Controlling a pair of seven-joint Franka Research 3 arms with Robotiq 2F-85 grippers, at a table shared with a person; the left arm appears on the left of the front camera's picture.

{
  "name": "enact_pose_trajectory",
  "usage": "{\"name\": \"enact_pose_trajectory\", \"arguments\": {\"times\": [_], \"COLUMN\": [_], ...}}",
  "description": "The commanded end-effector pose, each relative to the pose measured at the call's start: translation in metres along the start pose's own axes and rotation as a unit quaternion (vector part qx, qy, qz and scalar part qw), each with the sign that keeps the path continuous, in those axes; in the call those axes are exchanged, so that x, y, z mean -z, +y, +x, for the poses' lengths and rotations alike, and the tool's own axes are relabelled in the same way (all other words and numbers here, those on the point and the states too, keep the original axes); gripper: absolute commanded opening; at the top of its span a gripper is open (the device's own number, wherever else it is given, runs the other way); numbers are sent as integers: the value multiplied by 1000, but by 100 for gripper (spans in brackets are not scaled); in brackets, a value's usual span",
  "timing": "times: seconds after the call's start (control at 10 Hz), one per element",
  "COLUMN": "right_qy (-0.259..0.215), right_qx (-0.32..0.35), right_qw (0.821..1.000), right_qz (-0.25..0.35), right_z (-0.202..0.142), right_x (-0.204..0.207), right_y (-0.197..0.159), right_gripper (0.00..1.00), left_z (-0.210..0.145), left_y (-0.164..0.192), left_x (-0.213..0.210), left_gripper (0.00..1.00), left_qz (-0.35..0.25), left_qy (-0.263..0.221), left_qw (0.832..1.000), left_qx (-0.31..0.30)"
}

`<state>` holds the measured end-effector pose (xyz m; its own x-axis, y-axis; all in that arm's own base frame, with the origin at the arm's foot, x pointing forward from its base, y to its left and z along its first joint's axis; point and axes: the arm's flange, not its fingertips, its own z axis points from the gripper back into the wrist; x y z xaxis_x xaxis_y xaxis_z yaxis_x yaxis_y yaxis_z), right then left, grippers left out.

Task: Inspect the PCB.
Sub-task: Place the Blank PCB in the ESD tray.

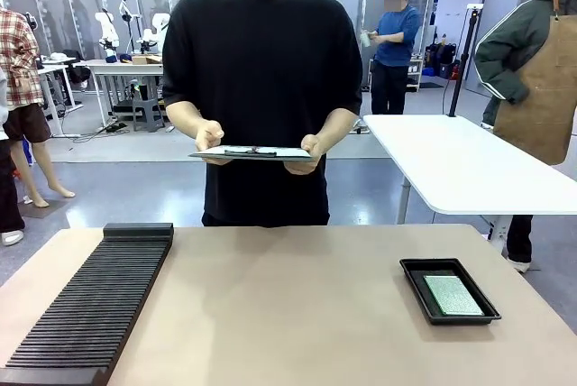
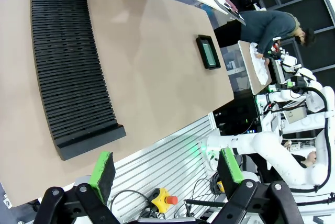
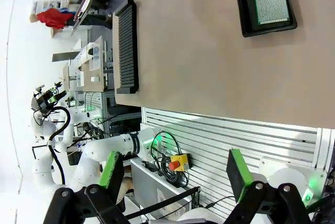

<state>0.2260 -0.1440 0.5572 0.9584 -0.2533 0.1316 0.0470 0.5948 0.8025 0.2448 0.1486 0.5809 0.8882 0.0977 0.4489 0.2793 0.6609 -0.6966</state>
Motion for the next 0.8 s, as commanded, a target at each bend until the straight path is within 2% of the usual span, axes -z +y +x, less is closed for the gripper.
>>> {"name": "enact_pose_trajectory", "arguments": {"times": [0.0, 0.7], "right_qy": [2, 2], "right_qx": [-10, -10], "right_qw": [1000, 1000], "right_qz": [2, 2], "right_z": [0, 0], "right_x": [-3, -3], "right_y": [1, 1], "right_gripper": [100, 100], "left_z": [0, 0], "left_y": [-1, -1], "left_x": [0, 0], "left_gripper": [100, 100], "left_qz": [7, 7], "left_qy": [5, 5], "left_qw": [1000, 1000], "left_qx": [-1, -1]}}
